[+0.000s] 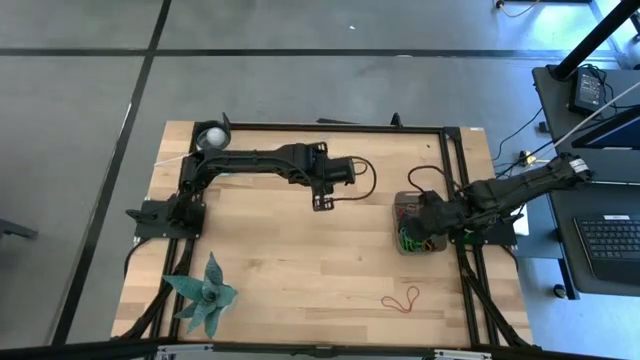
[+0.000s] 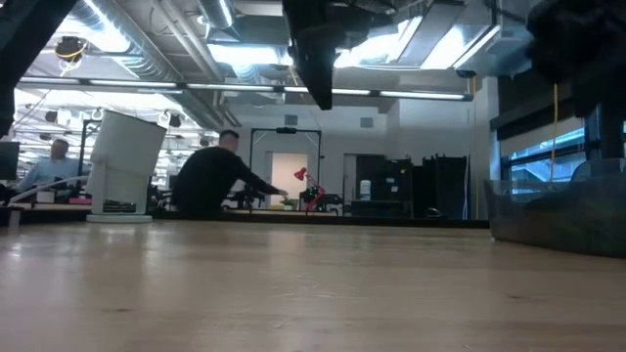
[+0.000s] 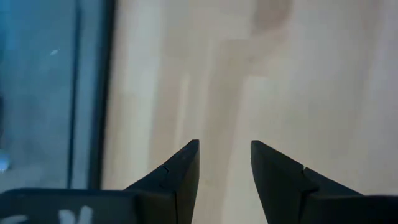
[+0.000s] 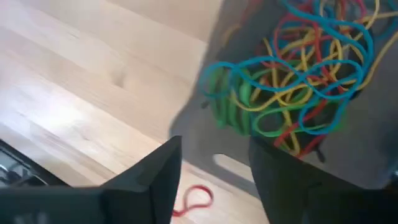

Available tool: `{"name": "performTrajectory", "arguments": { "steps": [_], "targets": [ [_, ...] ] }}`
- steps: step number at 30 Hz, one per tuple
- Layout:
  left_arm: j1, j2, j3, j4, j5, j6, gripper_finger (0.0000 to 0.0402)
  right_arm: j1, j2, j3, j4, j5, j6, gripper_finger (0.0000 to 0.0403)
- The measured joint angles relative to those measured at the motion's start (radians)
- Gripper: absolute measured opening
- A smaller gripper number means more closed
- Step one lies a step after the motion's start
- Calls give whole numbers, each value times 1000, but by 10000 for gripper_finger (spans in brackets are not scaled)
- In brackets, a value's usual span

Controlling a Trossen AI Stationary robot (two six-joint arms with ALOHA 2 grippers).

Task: Pick and place rubber bands into bin
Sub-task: Put the red rubber band into the black bin

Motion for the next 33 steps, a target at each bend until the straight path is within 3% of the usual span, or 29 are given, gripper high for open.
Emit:
{"name": "performTrajectory", "arguments": {
  "steps": [4,7,16,19,24,29,33],
  "targets": [
    [-18,0,-16,27,65,33,138,127,6,60,4,143,119,148],
    [-28,-31,-100,92,70,37,138,218,43,122,31,218,132,111],
    [-33,-293,-580,459,153,-9,85,396,256,200,250,249,114,7],
    [-33,-401,-718,546,155,-37,55,433,346,196,313,235,33,10],
    [-33,-573,-876,671,167,-91,7,459,499,196,371,124,-148,43],
    [-33,-685,-945,693,172,-127,4,463,642,195,369,4,-254,45],
    [-33,-729,-968,692,166,-171,1,463,729,195,387,-14,-222,43]
  ]
}}
